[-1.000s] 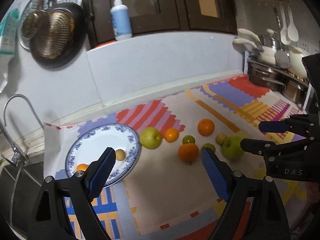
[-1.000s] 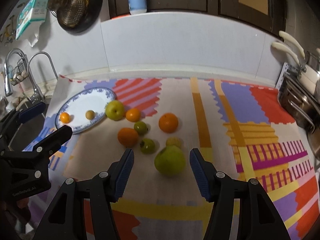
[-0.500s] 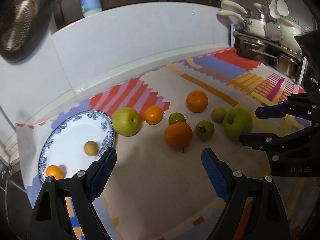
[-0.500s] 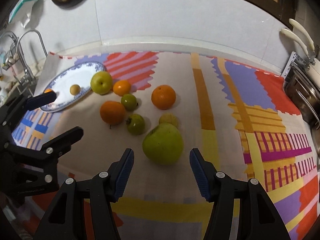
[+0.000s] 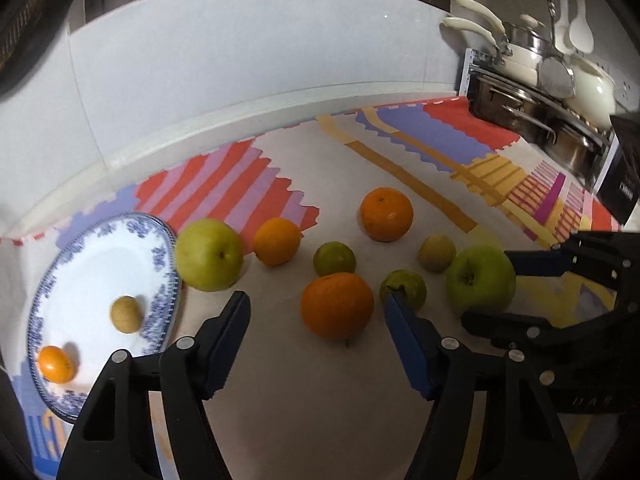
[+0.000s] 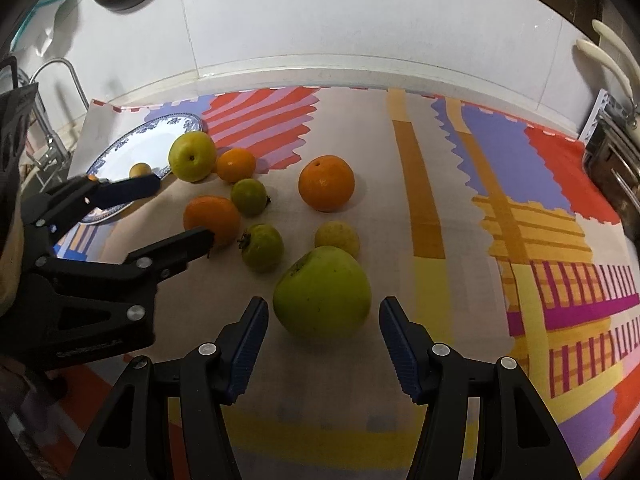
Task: Organize fruits
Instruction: 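Move both open tools back toward the remaining fruits, then grasp the large orange with the left tool while the right tool grasps the green pear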
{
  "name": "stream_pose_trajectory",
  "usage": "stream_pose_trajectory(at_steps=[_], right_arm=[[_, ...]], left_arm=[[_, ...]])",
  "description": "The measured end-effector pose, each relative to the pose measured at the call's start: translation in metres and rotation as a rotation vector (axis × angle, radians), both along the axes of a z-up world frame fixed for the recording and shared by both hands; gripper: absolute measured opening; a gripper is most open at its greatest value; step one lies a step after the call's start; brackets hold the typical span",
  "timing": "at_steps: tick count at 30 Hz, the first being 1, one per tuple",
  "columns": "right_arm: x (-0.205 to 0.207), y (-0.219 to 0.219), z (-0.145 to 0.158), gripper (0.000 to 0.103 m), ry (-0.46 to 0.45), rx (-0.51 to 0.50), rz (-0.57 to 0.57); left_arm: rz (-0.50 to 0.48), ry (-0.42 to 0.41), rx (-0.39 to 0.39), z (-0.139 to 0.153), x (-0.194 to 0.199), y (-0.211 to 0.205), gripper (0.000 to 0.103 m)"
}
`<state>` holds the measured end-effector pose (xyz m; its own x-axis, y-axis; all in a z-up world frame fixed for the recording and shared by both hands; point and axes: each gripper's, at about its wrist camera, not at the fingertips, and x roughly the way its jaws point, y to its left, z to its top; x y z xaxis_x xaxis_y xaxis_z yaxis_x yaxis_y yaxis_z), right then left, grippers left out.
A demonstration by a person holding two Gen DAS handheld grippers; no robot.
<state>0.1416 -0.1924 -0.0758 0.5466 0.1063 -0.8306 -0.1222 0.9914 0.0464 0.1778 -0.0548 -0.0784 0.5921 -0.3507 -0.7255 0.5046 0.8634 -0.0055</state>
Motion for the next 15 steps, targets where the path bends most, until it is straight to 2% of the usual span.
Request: stream_pose_trajectory(at_steps=[3, 9, 12, 15], right_arm=[[0.003, -0.002, -0.002, 0.059, 0.002, 0.014, -0.004], [0.005, -0.004, -0.007, 0.058, 0.012, 0.044, -0.004], [0.006, -0.004, -0.008, 0.052, 0.016, 0.057, -0.001], [0.007, -0.003, -0.008, 0.052, 0.011, 0.055, 0.001]], left_arm=[[0.002, 0.031, -0.017, -0.003, 0.005, -0.004, 0.065], [0.006, 0.059, -0.021, -0.008, 0.011, -0.008, 0.053], [0.011, 0.076, -0.022, -0.011, 0.013, -0.008, 0.048], [0.011, 0.093, -0.032, -0.012, 0.013, -0.007, 0.044]])
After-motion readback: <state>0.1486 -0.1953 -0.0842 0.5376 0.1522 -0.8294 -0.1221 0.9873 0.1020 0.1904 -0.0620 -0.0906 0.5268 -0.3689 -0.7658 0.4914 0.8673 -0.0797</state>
